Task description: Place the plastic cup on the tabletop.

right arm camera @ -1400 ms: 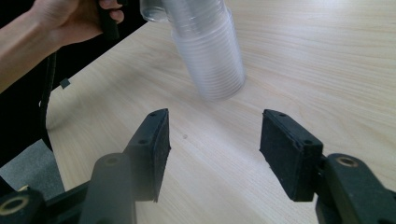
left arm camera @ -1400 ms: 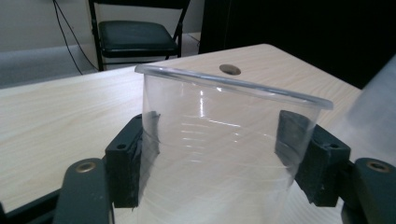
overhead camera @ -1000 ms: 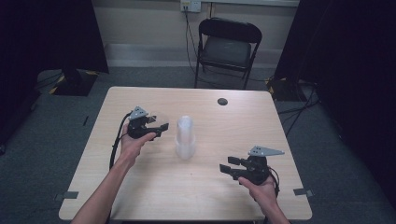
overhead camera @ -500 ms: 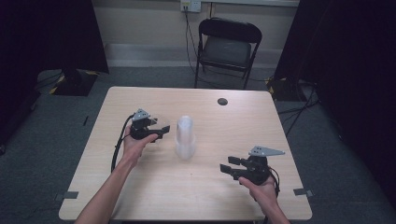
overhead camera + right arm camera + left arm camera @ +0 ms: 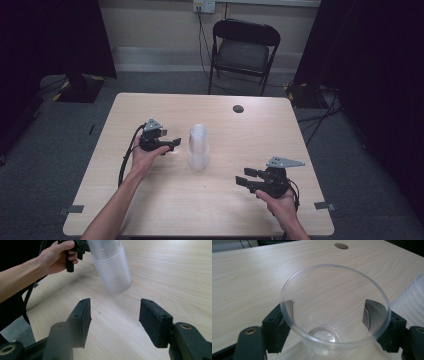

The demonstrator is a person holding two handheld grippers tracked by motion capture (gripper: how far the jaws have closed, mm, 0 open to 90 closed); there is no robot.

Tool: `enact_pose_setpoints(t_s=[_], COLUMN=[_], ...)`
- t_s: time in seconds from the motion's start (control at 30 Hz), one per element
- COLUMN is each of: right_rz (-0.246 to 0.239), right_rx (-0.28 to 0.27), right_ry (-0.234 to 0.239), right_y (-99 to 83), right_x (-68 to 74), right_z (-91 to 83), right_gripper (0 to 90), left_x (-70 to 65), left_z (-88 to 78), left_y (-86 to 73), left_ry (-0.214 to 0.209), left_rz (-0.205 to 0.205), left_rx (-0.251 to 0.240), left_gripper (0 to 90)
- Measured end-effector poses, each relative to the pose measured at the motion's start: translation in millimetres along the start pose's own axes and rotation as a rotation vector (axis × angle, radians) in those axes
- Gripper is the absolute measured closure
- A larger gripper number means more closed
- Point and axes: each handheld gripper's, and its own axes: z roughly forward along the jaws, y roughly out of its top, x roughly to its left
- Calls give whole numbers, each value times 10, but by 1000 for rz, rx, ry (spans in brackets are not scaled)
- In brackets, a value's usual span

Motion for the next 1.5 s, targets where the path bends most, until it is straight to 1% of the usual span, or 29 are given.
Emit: enact_pose_setpoints(t_s=[0.07, 0.1, 0.17, 0.2, 0.23, 0.27, 0.37, 0.43, 0.5, 0.53, 0.57, 0.63, 0.7, 0.77, 0.8, 0.83, 0.9, 0.97, 1.0, 1.03, 1.1, 1.13, 1.17, 1.2, 1.3, 1.5], right_rz=[-1, -1, -1, 0, 2, 0, -1, -2, -1, -2, -2, 1, 3, 1, 2, 2, -3, -2, -2, -1, -1, 0, 1, 1, 5, 1], right_rx=[-1, -1, -2, -1, 1, 0, 3, 2, 2, 3, 2, 1, -2, -6, -8, -8, -13, -16, -18, -20, -21, -21, -18, -19, -22, -21], right_ry=[0, 0, 0, 0, -1, 0, 1, 0, -2, -3, -5, -10, -13, -18, -20, -27, -43, -51, -57, -58, -60, -61, -60, -60, -67, -92], right_y=[0, 0, 0, 0, 1, 2, 5, 4, 1, -1, -4, -7, -9, -9, -8, -7, -5, -5, -5, -6, -7, -7, -7, -7, -10, -15], right_x=[1, 2, 0, 0, 1, 2, 7, 7, 6, 4, -1, -10, -20, -27, -31, -33, -45, -60, -66, -72, -78, -79, -80, -81, -96, -128], right_z=[-1, -1, -1, 0, 3, 6, 12, 15, 11, 9, 5, -2, -13, -22, -26, -33, -44, -51, -53, -55, -57, -58, -64, -67, -76, -89], right_gripper=[427, 427, 427, 427, 427, 427, 427, 427, 427, 427, 427, 427, 427, 427, 427, 427, 426, 425, 424, 424, 424, 424, 424, 424, 423, 419], left_x=[16, 21, 31, 39, 37, 44, 42, 45, 46, 53, 51, 56, 53, 43, 36, 23, 21, 27, 32, 38, 45, 48, 49, 54, 55, 9], left_z=[-4, -10, -16, -21, -20, -24, -38, -50, -71, -89, -97, -126, -160, -205, -233, -262, -304, -357, -384, -407, -453, -480, -499, -523, -598, -754], left_y=[-28, -43, -68, -76, -86, -91, -96, -96, -95, -95, -96, -94, -84, -69, -66, -66, -68, -74, -73, -73, -79, -85, -96, -107, -130, -129], left_ry=[4, 14, 15, 23, 27, 28, 41, 42, 45, 42, 46, 46, 53, 54, 71, 83, 75, 87, 85, 82, 82, 84, 81, 81, 73, 72], left_rz=[2, 3, -6, -2, -7, 2, -2, 2, 5, 13, 10, 1, 12, 13, 26, 34, 28, 36, 30, 27, 36, 34, 27, 30, 17, -27], left_rx=[5, 8, 4, 15, 13, 28, 43, 43, 52, 59, 58, 67, 65, 65, 45, 40, 51, 44, 43, 42, 52, 57, 49, 49, 49, 49], left_gripper=[218, 202, 196, 179, 163, 165, 158, 158, 158, 158, 158, 157, 158, 158, 162, 170, 174, 173, 173, 171, 167, 166, 162, 161, 160, 160])
